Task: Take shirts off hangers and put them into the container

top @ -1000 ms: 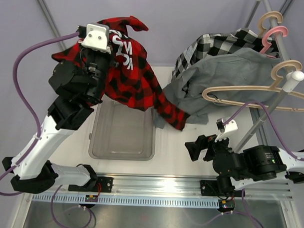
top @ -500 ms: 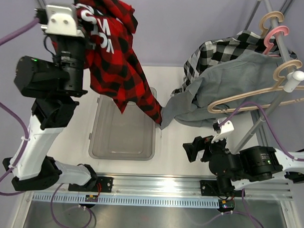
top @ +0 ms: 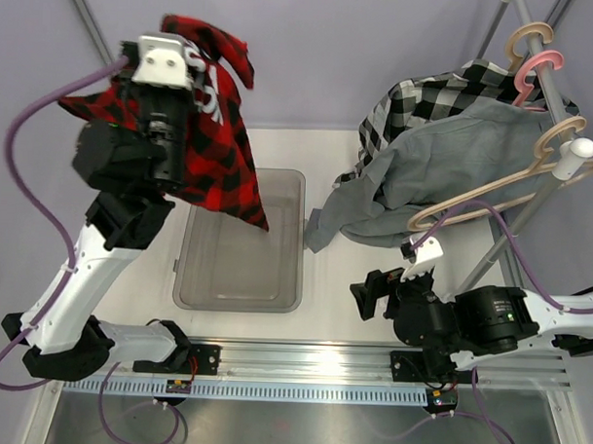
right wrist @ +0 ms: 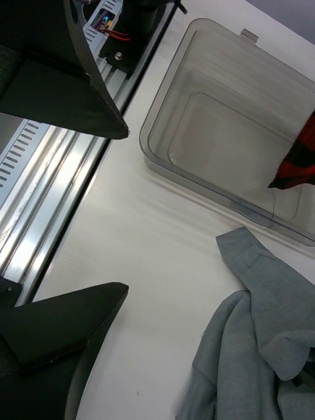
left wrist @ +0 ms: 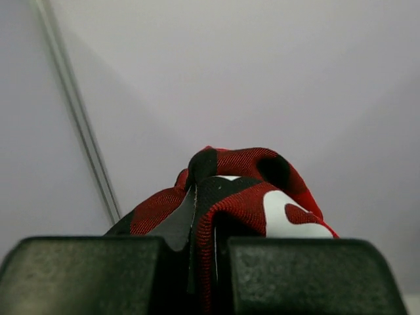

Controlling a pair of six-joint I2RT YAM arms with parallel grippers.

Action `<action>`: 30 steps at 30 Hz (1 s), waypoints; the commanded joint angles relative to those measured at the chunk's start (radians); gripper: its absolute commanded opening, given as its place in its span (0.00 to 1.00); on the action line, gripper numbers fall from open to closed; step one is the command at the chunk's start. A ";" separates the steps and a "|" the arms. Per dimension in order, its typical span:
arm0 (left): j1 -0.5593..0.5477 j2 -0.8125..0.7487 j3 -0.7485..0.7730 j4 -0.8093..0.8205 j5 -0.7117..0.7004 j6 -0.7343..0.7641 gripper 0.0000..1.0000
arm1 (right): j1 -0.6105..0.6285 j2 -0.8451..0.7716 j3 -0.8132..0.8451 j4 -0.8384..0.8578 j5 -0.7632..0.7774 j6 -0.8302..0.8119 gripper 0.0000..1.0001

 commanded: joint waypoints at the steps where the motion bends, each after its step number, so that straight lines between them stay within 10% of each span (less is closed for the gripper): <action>1: 0.005 -0.044 -0.115 -0.065 0.027 -0.241 0.00 | 0.007 -0.039 0.016 0.032 0.018 -0.008 0.99; 9: 0.007 -0.061 -0.226 -0.357 0.350 -0.614 0.00 | 0.007 -0.033 -0.021 0.087 -0.010 -0.019 1.00; 19: 0.073 -0.165 -0.461 -0.411 0.285 -0.852 0.00 | 0.008 -0.077 -0.049 0.093 -0.024 -0.010 1.00; 30: 0.450 -0.155 -0.664 -0.762 0.291 -1.120 0.00 | 0.007 -0.085 -0.036 0.103 -0.021 -0.037 1.00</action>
